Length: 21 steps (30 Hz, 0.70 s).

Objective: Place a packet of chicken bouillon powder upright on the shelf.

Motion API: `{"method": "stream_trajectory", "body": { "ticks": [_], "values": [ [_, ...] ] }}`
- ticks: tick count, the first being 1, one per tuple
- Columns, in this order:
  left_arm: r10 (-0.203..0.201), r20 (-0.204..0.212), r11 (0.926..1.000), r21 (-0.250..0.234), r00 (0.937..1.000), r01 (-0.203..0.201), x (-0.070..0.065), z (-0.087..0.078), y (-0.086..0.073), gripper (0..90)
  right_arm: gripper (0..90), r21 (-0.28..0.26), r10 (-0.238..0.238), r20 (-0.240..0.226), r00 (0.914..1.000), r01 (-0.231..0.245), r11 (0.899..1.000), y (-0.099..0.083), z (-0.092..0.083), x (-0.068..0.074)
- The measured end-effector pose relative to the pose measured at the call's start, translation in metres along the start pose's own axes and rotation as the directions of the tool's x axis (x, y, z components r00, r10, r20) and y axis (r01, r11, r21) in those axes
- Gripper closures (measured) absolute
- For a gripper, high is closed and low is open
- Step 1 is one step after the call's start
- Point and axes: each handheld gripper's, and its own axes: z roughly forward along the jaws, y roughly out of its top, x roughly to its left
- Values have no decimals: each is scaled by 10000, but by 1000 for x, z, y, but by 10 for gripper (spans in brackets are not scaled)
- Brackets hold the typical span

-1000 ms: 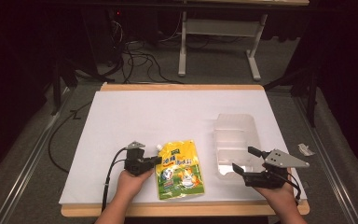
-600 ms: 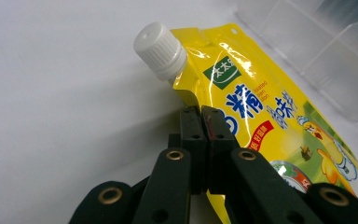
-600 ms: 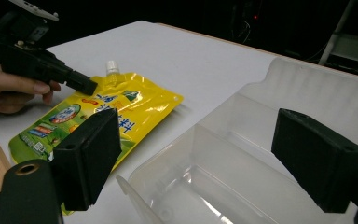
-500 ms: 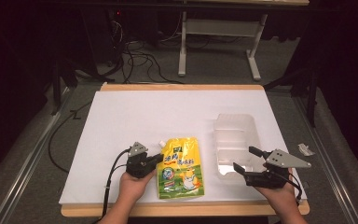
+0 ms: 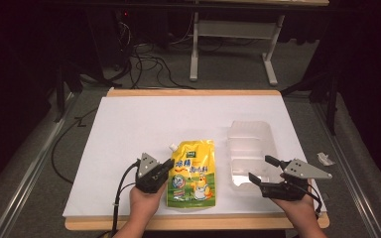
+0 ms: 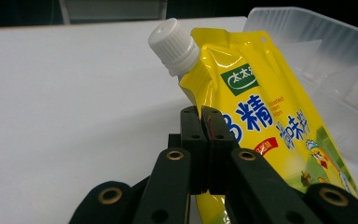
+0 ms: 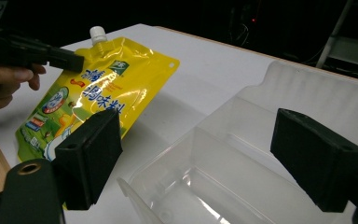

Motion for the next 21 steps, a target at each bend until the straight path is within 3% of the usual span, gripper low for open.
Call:
{"method": "stream_trajectory", "body": {
  "ticks": [4,9,21],
  "values": [
    [338,-104,9976,-608,9994,-343,-9,-7,3,892,168,-82,15,-20,10000,-15,10000,1,-1,2],
    [852,-83,9886,-1241,9963,-856,-21,-17,6,891,168,-176,-67,-130,9999,65,9998,3,-2,5],
    [1515,-139,9738,-1697,9884,-1517,-32,-30,7,891,145,-106,185,-682,9975,-193,9998,13,7,19]
  ]
}}
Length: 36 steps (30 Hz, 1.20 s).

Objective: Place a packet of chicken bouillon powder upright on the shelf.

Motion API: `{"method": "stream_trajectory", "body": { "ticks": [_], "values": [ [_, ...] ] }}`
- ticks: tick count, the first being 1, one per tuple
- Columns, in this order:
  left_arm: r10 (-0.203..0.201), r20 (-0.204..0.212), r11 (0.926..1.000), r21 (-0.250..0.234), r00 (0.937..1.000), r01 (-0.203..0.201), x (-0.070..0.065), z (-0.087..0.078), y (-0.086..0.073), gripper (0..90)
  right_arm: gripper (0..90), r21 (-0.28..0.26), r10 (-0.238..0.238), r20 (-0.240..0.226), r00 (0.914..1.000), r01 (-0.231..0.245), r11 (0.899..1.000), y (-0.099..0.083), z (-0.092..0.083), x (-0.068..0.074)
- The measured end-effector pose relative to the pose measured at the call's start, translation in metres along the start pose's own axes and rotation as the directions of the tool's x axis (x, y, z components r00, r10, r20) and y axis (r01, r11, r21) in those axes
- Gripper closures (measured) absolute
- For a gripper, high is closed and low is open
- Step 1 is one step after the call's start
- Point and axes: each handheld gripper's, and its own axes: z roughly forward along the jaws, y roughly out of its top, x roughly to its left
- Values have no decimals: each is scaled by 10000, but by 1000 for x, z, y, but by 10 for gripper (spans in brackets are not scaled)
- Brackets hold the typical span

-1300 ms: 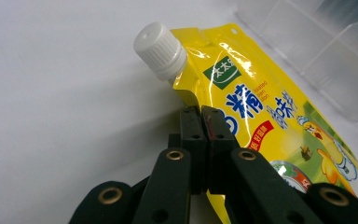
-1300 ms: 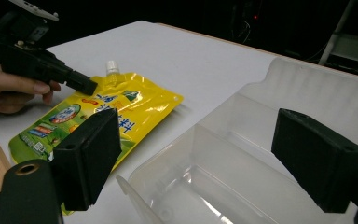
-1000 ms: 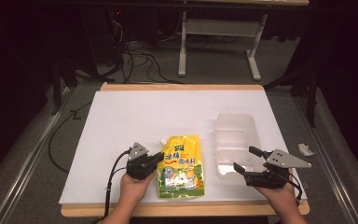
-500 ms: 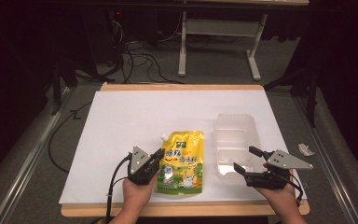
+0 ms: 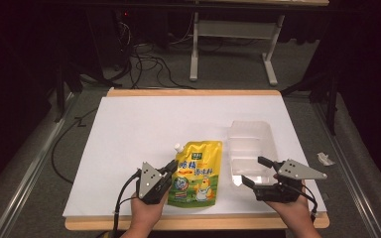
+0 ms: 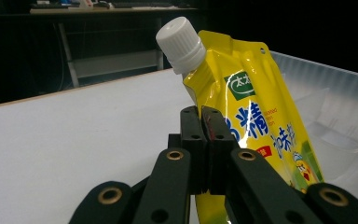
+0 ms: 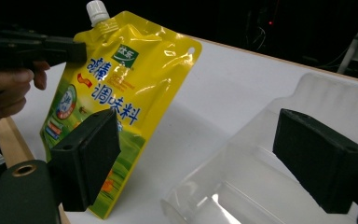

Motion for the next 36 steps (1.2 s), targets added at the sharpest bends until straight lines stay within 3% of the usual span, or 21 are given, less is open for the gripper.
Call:
{"method": "stream_trajectory", "body": {
  "ticks": [8,16,23,30,36],
  "values": [
    [655,149,9976,-252,9977,-651,-7,-17,1,891,122,267,161,-404,9991,-150,9995,19,25,16],
    [866,335,9953,-456,9957,-850,-11,-21,3,891,91,647,590,-821,9949,-538,9965,33,64,28],
    [983,452,9938,-572,9941,-957,-11,-22,3,891,89,1111,1116,-1188,9866,-985,9889,33,83,30],
    [1141,687,9909,-800,9911,-1085,-13,-23,5,891,189,1425,1486,-2009,9683,-1212,9823,27,90,36],
    [1068,649,9917,-782,9922,-1016,-11,-23,4,891,342,1625,1492,-2258,9627,-1137,9801,20,92,41]
  ]
}}
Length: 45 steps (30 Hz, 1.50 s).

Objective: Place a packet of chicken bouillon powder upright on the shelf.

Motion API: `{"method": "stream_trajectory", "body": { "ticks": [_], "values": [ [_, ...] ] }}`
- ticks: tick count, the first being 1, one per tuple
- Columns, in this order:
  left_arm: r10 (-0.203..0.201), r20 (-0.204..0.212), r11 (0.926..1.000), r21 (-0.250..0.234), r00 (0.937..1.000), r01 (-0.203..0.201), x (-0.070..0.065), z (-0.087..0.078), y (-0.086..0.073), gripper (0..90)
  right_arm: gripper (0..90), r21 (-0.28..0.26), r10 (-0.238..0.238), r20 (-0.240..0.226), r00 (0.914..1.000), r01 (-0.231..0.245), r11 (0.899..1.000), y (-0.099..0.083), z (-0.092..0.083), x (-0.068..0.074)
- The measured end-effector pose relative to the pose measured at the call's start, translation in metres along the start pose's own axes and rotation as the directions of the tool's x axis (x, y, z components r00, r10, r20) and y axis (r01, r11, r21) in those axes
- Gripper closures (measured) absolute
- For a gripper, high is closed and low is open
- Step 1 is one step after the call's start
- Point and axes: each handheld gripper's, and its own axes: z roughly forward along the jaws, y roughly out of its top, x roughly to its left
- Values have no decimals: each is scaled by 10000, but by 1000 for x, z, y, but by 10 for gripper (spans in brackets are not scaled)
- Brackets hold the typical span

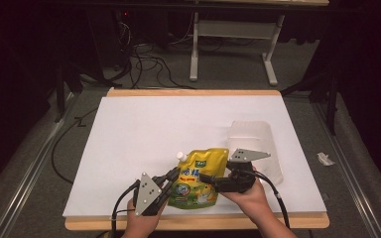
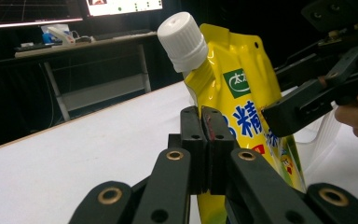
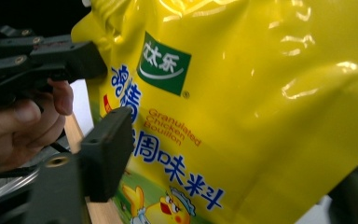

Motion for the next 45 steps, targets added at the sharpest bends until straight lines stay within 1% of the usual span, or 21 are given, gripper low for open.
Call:
{"method": "stream_trajectory", "body": {
  "ticks": [2,3,6,7,8,10,12,13,14,15,18,20,22,26,28,31,34,36,38,41,45],
  "values": [
    [-56,-13,10000,32,10000,56,1,0,0,891,408,-17,66,-83,9999,-66,10000,-1,-1,-1],
    [-66,-30,10000,31,10000,66,1,0,0,891,438,-33,180,-209,9996,-180,9998,-2,-2,-2],
    [-114,-90,9999,22,9999,115,3,1,0,891,595,-92,282,-545,9981,-287,9995,-5,-4,-4],
    [-188,-128,9998,-3,9997,188,4,1,0,891,646,-125,272,-685,9973,-282,9995,-5,-5,-5],
    [-221,-128,9998,-8,9997,220,5,1,0,891,708,-154,244,-818,9964,-257,9996,-6,-6,-5],
    [-217,-119,9998,-42,9997,217,6,2,1,891,831,-196,-15,-851,9964,-2,9998,-6,-8,-4],
    [-220,-107,9997,-73,9997,220,7,5,1,891,891,-257,-231,-876,9959,209,9995,-5,-9,-2],
    [-250,-91,9996,-96,9996,250,8,6,1,891,900,-349,-433,-772,9961,407,9986,-5,-10,0],
    [-250,-91,9996,-96,9996,250,8,6,1,891,900,-349,-433,-772,9961,407,9986,-5,-10,0],
    [-377,11,9992,-138,9993,377,11,10,1,890,900,-446,-725,-587,9956,699,9966,-3,-12,1],
    [-507,182,9986,-105,9985,509,14,16,1,889,900,-599,-953,-355,9948,931,9939,-1,-17,2],
    [-669,353,9978,53,9971,668,18,20,-1,884,900,-706,-1114,-180,9936,1099,9914,-1,-19,2],
    [-810,446,9965,234,9957,801,20,23,-2,879,900,-814,-1245,-104,9922,1233,9890,0,-21,2],
    [-1197,602,9915,589,9910,1162,24,26,-6,864,900,-749,-1591,105,9872,1594,9844,-2,-21,4],
    [-1334,678,9894,669,9887,1289,25,27,-7,855,900,-679,-1677,95,9858,1680,9834,-3,-20,5],
    [-1471,741,9872,723,9863,1418,26,26,-7,837,900,-722,-1662,43,9861,1660,9835,-5,-20,5],
    [-1501,774,9863,808,9856,1439,26,26,-8,814,900,-703,-1676,13,9859,1672,9834,-6,-21,5],
    [-1529,780,9852,896,9852,1458,26,27,-8,789,900,-693,-1601,-22,9871,1595,9848,-7,-22,5],
    [-1544,758,9838,1035,9851,1462,26,28,-8,764,900,-694,-1638,32,9865,1636,9841,-7,-22,5],
    [-1592,762,9825,1100,9843,1504,26,28,-9,706,900,-694,-1625,65,9867,1625,9843,-7,-22,5],
    [-1647,748,9805,1208,9835,1550,26,28,-9,612,900,-698,-1468,51,9892,1468,9867,-7,-22,5]
  ]
}}
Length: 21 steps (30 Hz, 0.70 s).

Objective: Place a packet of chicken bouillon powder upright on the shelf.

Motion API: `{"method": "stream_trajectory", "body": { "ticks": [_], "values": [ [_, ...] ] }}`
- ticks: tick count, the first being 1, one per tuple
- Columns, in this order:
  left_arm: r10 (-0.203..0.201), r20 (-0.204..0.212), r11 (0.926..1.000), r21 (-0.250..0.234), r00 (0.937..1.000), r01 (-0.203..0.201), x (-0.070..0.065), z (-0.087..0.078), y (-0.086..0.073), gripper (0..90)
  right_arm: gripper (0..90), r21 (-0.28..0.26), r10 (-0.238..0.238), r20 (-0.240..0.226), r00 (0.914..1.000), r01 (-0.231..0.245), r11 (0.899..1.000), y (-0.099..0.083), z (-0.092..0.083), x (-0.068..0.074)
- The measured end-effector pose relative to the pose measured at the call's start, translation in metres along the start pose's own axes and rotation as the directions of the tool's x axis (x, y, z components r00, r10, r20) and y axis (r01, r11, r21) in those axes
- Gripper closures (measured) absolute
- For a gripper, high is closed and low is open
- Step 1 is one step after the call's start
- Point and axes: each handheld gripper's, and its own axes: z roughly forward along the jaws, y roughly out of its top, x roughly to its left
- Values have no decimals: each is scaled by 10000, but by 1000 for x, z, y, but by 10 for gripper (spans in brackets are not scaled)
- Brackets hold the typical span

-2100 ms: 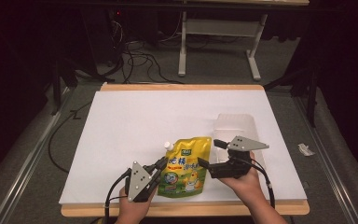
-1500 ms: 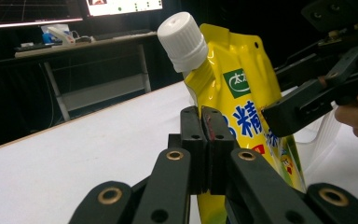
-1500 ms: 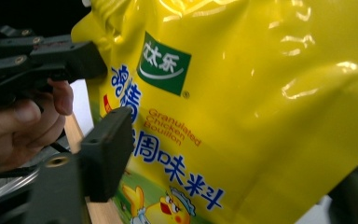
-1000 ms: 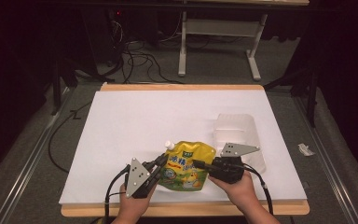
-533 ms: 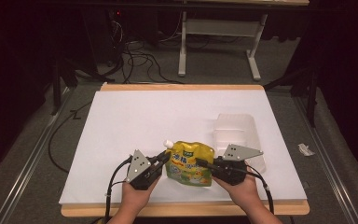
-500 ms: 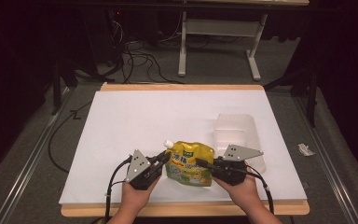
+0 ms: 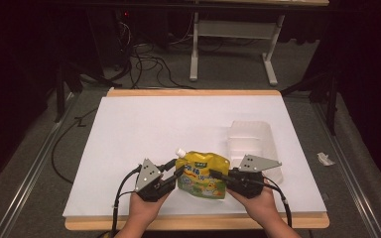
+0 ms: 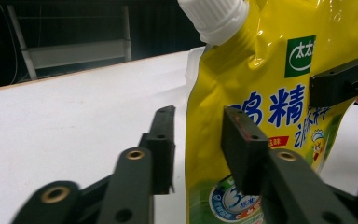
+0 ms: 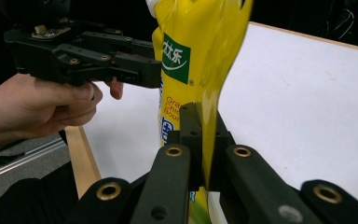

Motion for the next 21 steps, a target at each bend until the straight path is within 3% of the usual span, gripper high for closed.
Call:
{"method": "stream_trajectory", "body": {
  "ticks": [8,21],
  "values": [
    [142,41,9998,135,9999,-142,0,-4,0,447,900,-79,233,-16,9997,-234,9997,1,0,-1],
    [107,-367,9999,66,9993,-104,9,-12,1,400,900,-529,181,91,9998,-176,9984,7,-9,-2]
  ]
}}
